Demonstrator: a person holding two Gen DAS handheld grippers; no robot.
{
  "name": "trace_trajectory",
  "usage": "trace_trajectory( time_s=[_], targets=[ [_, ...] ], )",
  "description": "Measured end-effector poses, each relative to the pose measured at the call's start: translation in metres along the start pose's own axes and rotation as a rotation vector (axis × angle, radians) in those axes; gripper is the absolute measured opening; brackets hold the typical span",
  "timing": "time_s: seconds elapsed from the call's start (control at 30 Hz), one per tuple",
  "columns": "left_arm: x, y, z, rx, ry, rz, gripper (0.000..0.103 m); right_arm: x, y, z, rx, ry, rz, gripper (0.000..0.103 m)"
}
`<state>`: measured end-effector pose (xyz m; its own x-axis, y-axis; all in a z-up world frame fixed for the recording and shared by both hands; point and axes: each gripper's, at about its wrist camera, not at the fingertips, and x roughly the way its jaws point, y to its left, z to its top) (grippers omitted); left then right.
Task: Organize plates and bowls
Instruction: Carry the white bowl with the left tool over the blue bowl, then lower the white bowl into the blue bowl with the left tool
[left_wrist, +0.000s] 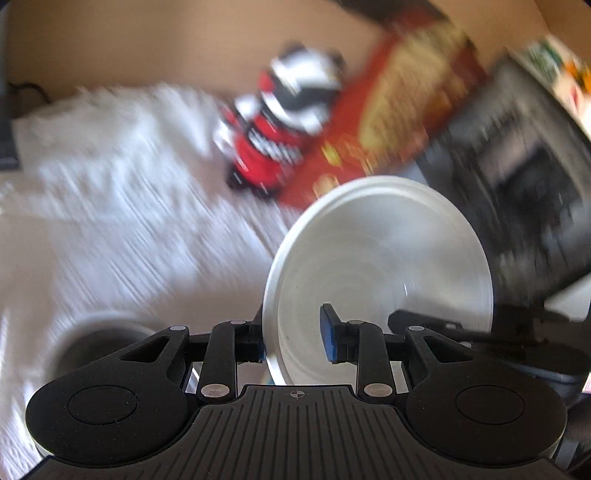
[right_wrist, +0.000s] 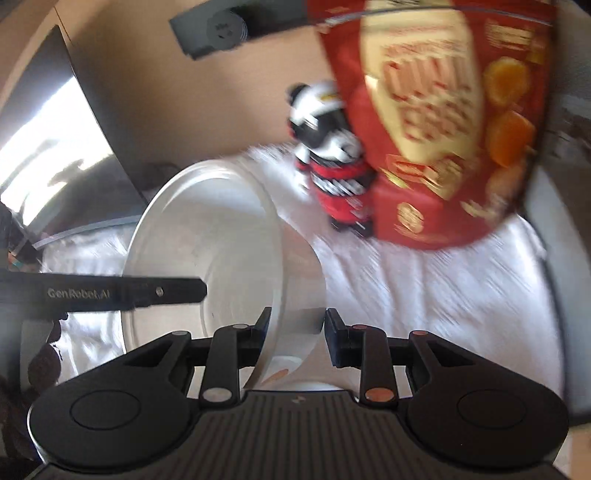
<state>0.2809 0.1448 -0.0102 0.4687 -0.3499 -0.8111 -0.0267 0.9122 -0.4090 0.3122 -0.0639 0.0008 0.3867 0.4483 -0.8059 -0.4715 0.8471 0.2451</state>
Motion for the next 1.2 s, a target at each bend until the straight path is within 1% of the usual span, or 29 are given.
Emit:
trace_trajectory(
  time_s=[0.1,0.23,0.37,0.43,0.5,0.57,0.6,0.63,0.67,0.83,0.97,1.13,1.2],
  targets=[
    [0.015,-0.004,-0.023,0.04,0.075,0.0,0.03,-0.007,-0.013,-0.028,0.02,0.056,-0.039,0.028],
    [0.04,0.001,-0.044,0.035,0.176,0.004,0.024,0.002,-0.025,-0.06,0.068,0.139,-0.053,0.028],
    [0.052,0.0,-0.057,0.047,0.216,0.015,0.024,0.017,-0.03,-0.084,0.113,0.199,-0.072,0.028],
    [0.053,0.0,-0.06,0.042,0.221,0.008,0.022,0.025,-0.033,-0.092,0.129,0.22,-0.077,0.028],
    [0.05,0.001,-0.058,0.042,0.206,0.011,0.022,0.032,-0.035,-0.095,0.137,0.231,-0.089,0.028],
    [0.049,0.003,-0.055,0.033,0.21,0.005,0.022,0.034,-0.036,-0.097,0.144,0.234,-0.08,0.028],
    [0.047,0.003,-0.054,0.031,0.209,0.002,0.023,0.036,-0.036,-0.098,0.146,0.235,-0.079,0.028],
    [0.045,0.003,-0.052,0.033,0.206,-0.001,0.02,0.035,-0.036,-0.099,0.145,0.235,-0.08,0.028],
    [0.042,0.003,-0.051,0.032,0.201,-0.007,0.02,0.037,-0.036,-0.099,0.142,0.236,-0.08,0.028],
    [0.027,0.003,-0.045,0.039,0.172,-0.015,0.02,0.034,-0.036,-0.095,0.121,0.216,-0.084,0.029],
    [0.021,0.007,-0.043,0.024,0.167,-0.037,0.02,0.031,-0.037,-0.095,0.123,0.208,-0.077,0.029],
    [0.023,0.005,-0.041,0.029,0.168,-0.049,0.02,0.025,-0.036,-0.095,0.118,0.194,-0.082,0.029],
    [0.025,0.005,-0.04,0.032,0.168,-0.039,0.02,0.021,-0.035,-0.094,0.11,0.177,-0.095,0.029]
  ],
)
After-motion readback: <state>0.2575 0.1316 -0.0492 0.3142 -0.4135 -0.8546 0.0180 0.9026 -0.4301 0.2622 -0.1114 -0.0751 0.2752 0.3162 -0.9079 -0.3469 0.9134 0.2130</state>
